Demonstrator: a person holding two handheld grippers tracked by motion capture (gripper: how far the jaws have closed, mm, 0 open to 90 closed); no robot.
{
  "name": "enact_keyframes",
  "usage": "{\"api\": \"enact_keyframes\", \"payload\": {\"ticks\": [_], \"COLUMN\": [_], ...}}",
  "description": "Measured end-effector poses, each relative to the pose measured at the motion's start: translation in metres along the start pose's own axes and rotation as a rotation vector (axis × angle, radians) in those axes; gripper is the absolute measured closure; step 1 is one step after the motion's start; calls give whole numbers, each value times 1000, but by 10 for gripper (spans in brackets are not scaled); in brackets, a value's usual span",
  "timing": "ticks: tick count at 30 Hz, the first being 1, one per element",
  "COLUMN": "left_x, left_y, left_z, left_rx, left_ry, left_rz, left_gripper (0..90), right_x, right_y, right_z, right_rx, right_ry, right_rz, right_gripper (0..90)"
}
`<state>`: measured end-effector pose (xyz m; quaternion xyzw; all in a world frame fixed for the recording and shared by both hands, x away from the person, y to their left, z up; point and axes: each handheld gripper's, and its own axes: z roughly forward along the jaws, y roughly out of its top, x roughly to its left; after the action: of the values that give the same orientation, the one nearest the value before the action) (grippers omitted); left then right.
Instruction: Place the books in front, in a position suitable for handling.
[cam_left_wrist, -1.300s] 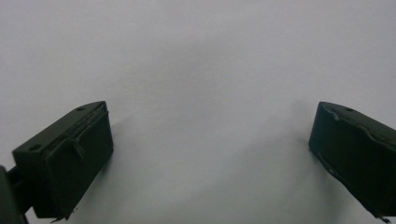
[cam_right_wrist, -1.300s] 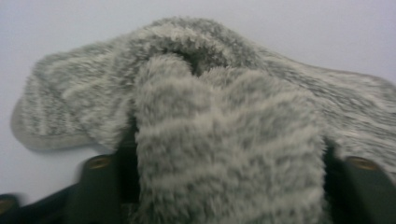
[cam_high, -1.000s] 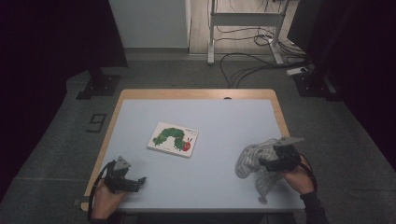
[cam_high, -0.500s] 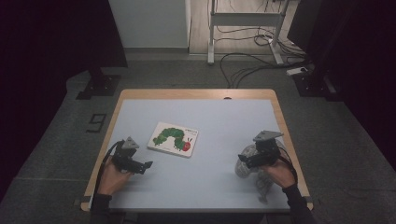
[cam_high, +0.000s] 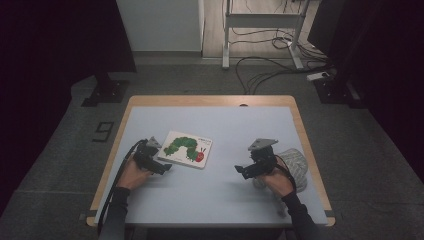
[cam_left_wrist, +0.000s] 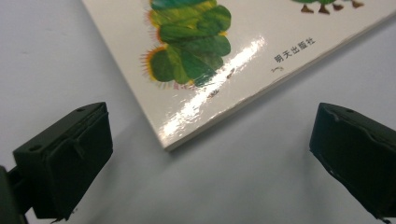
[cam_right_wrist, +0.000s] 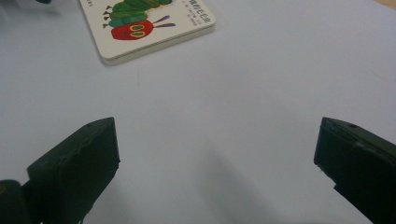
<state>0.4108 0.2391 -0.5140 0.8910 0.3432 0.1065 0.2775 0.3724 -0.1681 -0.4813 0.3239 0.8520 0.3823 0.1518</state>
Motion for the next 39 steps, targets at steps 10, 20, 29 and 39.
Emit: {"api": "enact_keyframes", "payload": {"ticks": [10, 20, 29, 39], "left_x": [-10, -44, -65, -43], "left_y": [2, 6, 17, 18], "left_z": [8, 13, 12, 22], "left_rx": [-10, -31, -17, -61], "left_ry": [6, -45, -89, -89], "left_rz": [-18, 45, 139, 52], "left_gripper": [0, 0, 0, 0], "right_x": [11, 14, 10, 7], "right_y": [8, 10, 18, 27], "right_z": [30, 48, 66, 96], "right_rx": [26, 42, 60, 88], "right_ry": [47, 77, 86, 121], "right_rz": [-11, -11, 6, 17], "right_gripper": [0, 0, 0, 0]}}
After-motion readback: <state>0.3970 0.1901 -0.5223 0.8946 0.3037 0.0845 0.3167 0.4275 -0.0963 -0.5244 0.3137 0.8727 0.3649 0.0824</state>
